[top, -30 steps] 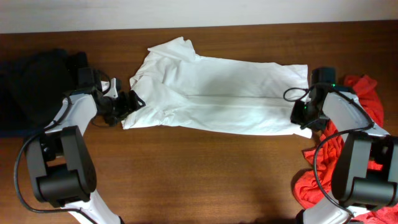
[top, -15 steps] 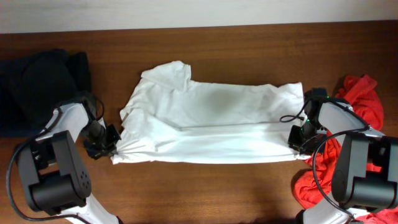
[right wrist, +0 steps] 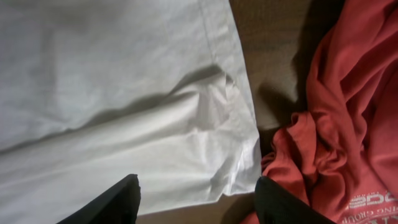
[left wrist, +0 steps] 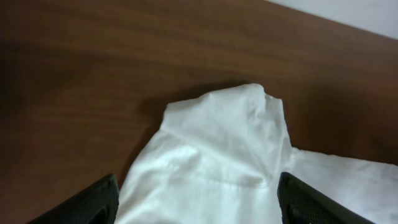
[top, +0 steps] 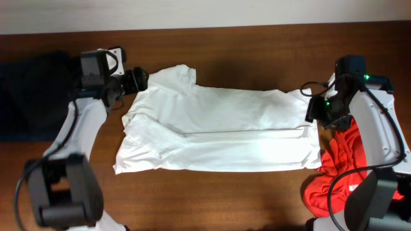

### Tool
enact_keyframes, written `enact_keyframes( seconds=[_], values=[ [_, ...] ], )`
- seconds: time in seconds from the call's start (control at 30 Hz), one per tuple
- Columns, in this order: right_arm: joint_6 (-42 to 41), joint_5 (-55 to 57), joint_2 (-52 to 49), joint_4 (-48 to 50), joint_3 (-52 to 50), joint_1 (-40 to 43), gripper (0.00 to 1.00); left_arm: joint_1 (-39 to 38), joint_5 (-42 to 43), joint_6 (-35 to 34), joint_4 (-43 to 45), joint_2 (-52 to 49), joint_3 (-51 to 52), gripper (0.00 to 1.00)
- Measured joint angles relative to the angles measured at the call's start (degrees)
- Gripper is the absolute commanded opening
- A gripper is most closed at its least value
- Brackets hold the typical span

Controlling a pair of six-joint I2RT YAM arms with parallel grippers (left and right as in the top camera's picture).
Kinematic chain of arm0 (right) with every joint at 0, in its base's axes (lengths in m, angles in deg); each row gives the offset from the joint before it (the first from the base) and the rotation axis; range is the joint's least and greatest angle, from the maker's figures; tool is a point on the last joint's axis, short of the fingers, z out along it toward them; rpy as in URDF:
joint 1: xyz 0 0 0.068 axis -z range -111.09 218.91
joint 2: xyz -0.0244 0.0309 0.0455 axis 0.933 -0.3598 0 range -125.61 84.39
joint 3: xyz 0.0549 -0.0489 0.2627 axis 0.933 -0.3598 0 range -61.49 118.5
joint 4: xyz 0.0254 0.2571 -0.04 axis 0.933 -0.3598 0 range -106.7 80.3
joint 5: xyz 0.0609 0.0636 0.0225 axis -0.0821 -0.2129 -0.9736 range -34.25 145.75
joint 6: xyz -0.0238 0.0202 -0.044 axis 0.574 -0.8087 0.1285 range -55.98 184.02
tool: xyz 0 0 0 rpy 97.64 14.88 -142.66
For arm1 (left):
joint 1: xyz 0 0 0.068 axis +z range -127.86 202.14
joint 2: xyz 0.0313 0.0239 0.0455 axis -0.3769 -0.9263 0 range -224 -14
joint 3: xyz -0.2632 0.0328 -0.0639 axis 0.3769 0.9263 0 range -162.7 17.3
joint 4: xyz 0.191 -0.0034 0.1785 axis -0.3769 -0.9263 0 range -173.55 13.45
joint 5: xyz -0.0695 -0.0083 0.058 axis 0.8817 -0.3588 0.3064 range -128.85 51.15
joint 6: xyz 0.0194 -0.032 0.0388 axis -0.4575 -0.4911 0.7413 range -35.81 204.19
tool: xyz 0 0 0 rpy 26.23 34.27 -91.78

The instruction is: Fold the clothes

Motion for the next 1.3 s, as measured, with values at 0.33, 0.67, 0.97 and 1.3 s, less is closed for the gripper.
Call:
enact_keyframes(
  seconds=[0.33, 0.67, 0.97, 1.3],
  values=[
    [1.1, -0.7, 0.0, -0.2, 0.0, 0.0, 0.6, -0.8, 10.4, 0.7, 6.6, -26.1, -13.8, 0.02],
    [2.4, -6.1, -13.1, 27.5, 0.6, 0.1, 0.66, -2.0, 14.0, 0.7, -13.7, -15.1, -18.5, 0.01],
    [-0.1, -1.7, -23.1, 42.1, 0.5, 0.1, 0.58, -2.0, 14.1, 4.9, -35.2, -8.8, -19.6, 0.0],
    [-0.6, 0.0, -22.5, 19.4, 7.3, 1.8, 0.04, -2.0, 11.7, 5.4, -46.1, -8.8, -19.6, 0.0]
  ],
)
